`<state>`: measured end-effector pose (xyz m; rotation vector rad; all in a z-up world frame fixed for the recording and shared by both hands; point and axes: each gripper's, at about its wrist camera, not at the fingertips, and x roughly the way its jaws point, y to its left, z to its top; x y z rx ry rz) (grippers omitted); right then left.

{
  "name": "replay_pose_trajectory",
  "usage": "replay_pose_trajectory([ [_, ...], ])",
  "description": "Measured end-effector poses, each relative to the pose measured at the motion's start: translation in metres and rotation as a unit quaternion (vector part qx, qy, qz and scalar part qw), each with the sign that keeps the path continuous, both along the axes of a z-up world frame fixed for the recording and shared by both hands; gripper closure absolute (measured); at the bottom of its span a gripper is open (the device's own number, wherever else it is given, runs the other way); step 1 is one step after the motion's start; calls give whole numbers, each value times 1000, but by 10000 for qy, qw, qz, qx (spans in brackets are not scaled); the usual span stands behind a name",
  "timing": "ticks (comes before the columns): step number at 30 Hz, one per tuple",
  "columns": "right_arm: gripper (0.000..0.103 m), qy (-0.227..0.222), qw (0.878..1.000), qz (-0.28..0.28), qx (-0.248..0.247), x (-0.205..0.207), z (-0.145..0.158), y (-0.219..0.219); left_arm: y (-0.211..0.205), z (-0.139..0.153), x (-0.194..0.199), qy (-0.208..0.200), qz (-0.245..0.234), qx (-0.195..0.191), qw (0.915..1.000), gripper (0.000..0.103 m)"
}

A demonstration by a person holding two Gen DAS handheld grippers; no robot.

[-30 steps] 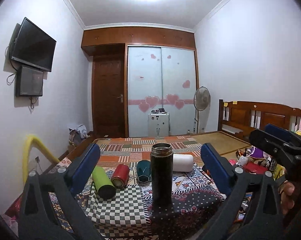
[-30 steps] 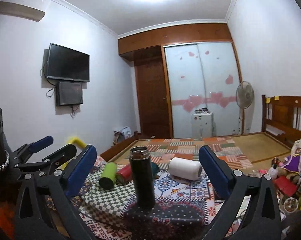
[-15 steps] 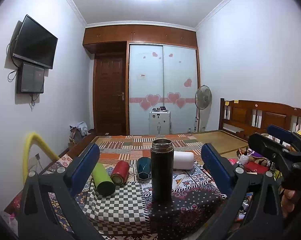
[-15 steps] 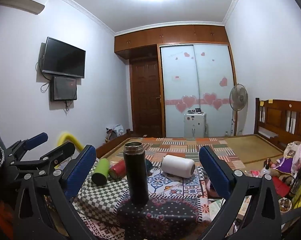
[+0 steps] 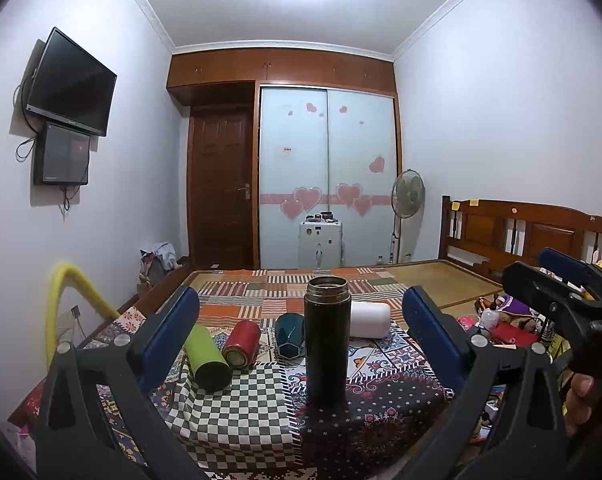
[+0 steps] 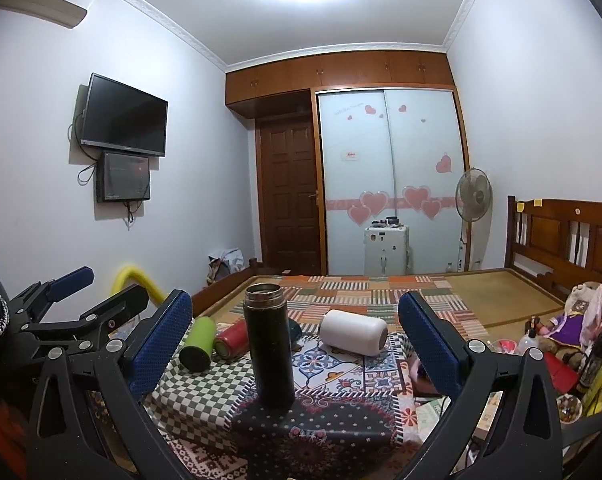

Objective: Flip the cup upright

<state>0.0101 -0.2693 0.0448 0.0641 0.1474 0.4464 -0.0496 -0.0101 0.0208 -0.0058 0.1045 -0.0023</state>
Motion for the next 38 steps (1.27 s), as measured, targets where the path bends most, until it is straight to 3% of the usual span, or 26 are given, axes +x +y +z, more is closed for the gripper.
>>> replay_pose_trajectory([
  [38, 0, 49, 9999, -96, 48, 2, 0, -3, -5, -3, 6, 166, -210, -14, 9996, 0],
])
